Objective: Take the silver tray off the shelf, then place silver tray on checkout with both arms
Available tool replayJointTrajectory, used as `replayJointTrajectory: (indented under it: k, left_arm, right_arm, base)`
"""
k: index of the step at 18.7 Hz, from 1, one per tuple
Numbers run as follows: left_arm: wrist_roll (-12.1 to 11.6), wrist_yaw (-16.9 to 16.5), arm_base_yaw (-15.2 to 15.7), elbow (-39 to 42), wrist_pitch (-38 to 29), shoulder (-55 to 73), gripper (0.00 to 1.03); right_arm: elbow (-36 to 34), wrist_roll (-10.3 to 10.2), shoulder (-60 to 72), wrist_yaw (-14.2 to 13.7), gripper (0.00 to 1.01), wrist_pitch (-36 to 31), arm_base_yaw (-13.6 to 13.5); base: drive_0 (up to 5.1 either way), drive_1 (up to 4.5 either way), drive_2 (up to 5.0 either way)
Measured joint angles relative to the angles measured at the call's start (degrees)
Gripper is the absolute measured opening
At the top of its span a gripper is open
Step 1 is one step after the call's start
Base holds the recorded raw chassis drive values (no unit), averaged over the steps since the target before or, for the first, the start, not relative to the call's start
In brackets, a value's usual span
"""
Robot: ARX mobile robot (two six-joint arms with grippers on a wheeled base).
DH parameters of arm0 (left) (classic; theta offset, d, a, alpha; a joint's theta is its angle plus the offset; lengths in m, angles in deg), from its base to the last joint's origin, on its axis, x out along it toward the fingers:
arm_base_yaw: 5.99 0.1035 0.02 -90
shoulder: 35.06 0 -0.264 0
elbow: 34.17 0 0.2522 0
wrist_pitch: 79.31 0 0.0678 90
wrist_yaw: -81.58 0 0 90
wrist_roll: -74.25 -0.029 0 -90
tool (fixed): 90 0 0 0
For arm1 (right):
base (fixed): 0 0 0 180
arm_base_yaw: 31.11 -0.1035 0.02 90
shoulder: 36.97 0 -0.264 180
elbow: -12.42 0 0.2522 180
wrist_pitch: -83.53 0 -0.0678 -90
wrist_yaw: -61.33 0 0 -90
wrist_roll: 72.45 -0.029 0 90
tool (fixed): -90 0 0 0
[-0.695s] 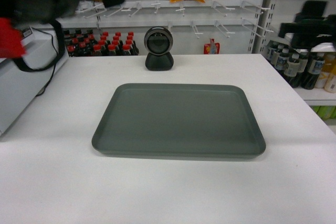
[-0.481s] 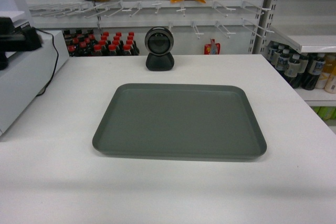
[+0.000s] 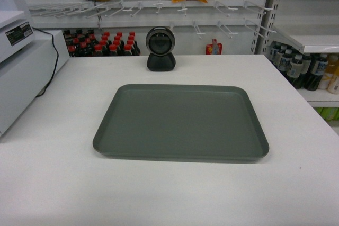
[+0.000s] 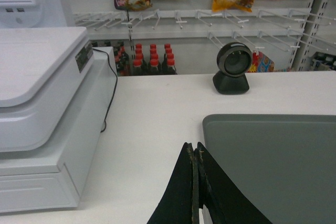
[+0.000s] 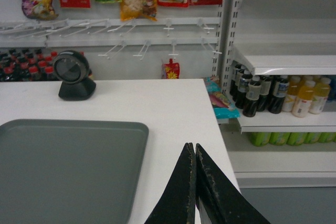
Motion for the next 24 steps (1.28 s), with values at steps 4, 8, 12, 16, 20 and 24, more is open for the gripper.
replayJointTrajectory:
  k: [4,8,12,16,20,24]
  left_arm:
    - [0.0,-1.03,1.09,3.26,-3.74,-2.43,0.01]
    - [0.0,-3.17,2.82,7.91,2.08,-9.9,0.01]
    - [0.0,-6.19,6.93,9.46,6.6,-17.0,0.01]
    - [0.0,-6.97,6.54,11.45,15.3,-27.87,0.01]
    - [0.0,-6.97,6.54,12.5,24.35,-38.14,0.01]
    - [0.0,-6.97,6.54,12.52,32.68,-46.95,0.01]
  right_arm:
    - [-2.8,-0.02,-5.01,-0.09,0.03,2.4,1.36]
    - [-6.58,0.0,-13.44,0.15,0.03,7.52,1.22]
    - [-8.57,-0.02,-20.28,0.2,0.03,12.07,1.25]
    - [-10.56,0.0,-31.19,0.2,0.03,20.61,1.22]
    - [-11.45,0.0,-41.64,0.2,0.03,29.73,1.22]
    - [-11.5,-0.02,-50.56,0.2,0.03,38.01,1.22]
  base:
    - [0.0,0.0,0.0]
    - [0.0,0.0,0.0]
    - [0.0,0.0,0.0]
    - [0.0,0.0,0.0]
    - [0.0,0.0,0.0]
    - [0.0,0.0,0.0]
